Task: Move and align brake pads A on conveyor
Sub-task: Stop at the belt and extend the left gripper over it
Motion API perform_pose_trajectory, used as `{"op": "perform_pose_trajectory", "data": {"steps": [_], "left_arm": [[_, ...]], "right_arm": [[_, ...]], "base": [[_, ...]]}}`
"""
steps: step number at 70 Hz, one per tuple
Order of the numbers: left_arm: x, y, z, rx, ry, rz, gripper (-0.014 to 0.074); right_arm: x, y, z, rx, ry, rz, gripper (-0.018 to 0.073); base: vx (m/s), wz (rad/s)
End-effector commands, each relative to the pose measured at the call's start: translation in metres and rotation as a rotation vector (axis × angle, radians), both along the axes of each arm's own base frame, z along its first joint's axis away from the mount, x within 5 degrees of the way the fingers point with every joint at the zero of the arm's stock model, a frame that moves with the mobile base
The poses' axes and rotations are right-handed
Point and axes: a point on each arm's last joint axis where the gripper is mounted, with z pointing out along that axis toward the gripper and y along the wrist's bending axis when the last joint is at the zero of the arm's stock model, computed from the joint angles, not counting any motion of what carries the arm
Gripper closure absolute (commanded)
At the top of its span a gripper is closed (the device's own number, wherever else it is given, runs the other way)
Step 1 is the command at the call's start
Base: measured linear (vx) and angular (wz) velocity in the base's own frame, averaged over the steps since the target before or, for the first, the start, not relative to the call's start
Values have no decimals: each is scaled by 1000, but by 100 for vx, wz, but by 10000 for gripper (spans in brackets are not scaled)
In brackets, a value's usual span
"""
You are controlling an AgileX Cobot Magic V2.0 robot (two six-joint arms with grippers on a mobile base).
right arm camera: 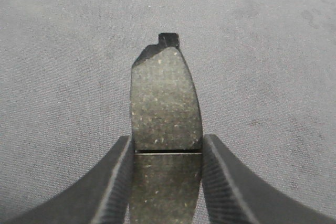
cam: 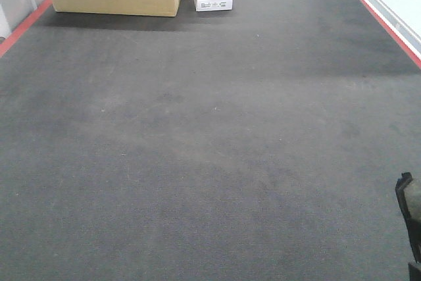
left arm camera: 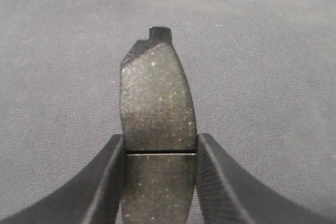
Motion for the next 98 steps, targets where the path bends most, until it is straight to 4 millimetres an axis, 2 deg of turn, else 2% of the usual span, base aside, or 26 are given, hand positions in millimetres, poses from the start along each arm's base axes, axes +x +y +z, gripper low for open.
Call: {"op": "perform_pose_trajectory", "data": {"steps": [1, 39, 47, 62, 77, 91, 98], "left_arm": [[4, 0, 15, -11, -104, 0, 440], [5, -3, 17, -58, -123, -4, 440], [5, -8, 18, -51, -131, -73, 440], [10, -20, 30, -106, -253, -200, 439], [37, -28, 38, -148, -200, -276, 432], [74, -32, 43, -178, -81, -322, 430], [97, -35, 37, -229, 15, -328, 429]], "right_arm": [[5, -1, 17, 6, -113, -10, 322], [5, -1, 17, 6, -113, -10, 322], [5, -1, 17, 6, -113, -10, 322], [5, -1, 17, 6, -113, -10, 322], [5, -1, 17, 6, -113, -10, 322], [5, -1, 17, 6, -113, -10, 322], [5, -1, 17, 6, -113, -10, 322]], "base": [[0, 0], [0, 0], [0, 0], [0, 0], [0, 0], [0, 0], [0, 0]]}}
